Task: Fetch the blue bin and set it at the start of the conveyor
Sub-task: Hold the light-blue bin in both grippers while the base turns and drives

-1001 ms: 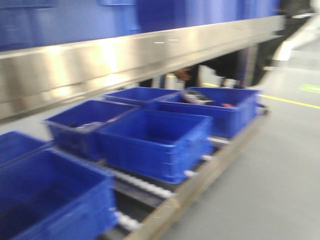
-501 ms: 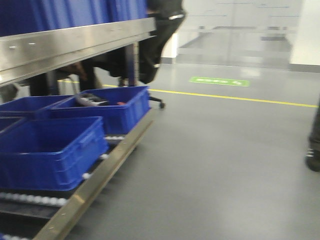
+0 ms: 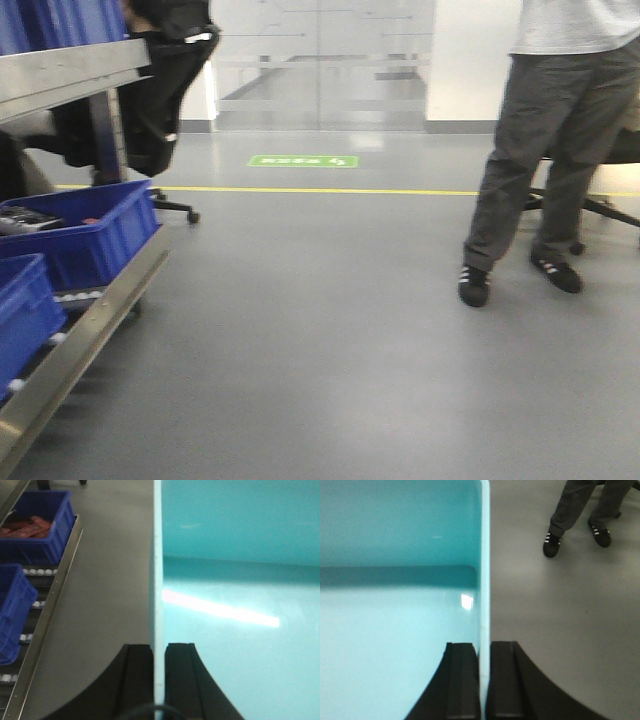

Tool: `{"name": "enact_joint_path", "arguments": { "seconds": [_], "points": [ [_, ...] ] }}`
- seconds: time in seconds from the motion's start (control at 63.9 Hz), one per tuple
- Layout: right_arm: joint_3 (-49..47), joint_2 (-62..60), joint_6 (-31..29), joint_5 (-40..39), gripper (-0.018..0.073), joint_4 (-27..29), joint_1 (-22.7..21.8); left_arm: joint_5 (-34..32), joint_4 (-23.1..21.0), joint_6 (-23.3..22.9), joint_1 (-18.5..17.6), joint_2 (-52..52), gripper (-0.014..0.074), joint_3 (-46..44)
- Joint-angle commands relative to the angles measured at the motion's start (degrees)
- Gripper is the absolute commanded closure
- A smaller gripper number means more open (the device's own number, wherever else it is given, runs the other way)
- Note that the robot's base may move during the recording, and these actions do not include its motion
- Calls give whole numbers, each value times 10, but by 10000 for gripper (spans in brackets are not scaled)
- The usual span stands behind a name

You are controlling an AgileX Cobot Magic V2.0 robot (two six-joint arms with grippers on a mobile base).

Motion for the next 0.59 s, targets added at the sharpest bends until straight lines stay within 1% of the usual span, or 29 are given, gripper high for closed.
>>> {"name": "enact_joint_path", "arguments": {
  "seconds": [0.0, 0.579],
  "points": [
    [-6, -10, -1, -12, 713, -24, -2, -20, 10, -2, -5, -9, 707, -7],
    [-6, -10, -1, -12, 713, -24, -2, -20, 10, -2, -5, -9, 707, -7]
  ]
}}
